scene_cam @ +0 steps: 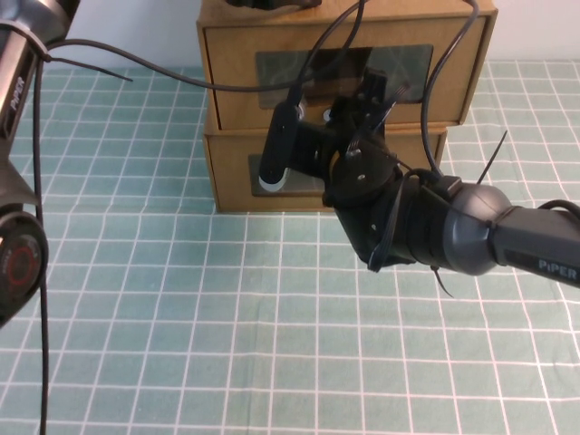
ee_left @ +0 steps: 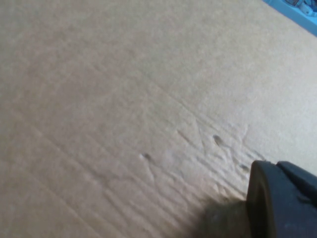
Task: Open the shoe box
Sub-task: 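Pull the top drawer of the cardboard box fully open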
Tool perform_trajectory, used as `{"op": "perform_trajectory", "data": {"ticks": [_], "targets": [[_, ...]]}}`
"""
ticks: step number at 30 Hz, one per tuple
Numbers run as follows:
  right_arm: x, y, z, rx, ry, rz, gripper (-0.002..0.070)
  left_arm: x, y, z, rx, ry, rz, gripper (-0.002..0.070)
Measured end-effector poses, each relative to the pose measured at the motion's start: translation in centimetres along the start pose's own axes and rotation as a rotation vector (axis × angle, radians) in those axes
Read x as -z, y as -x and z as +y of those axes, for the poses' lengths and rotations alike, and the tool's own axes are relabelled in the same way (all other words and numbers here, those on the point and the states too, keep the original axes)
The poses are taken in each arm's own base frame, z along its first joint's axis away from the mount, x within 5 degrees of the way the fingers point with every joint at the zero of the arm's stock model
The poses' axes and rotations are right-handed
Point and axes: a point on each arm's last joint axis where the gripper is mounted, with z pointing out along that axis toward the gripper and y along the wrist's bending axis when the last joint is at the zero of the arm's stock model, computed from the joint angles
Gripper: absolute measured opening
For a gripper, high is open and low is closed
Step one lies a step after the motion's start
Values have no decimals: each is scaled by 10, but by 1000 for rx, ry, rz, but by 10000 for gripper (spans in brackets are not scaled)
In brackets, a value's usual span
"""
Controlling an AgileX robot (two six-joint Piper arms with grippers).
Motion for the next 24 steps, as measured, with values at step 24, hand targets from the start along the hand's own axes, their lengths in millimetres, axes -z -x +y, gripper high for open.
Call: {"op": "perform_trajectory", "data": {"ticks": [24], "targets": [[27,11,25,-118,82,89,-7,0,0,0,8,0,-3,-6]]}}
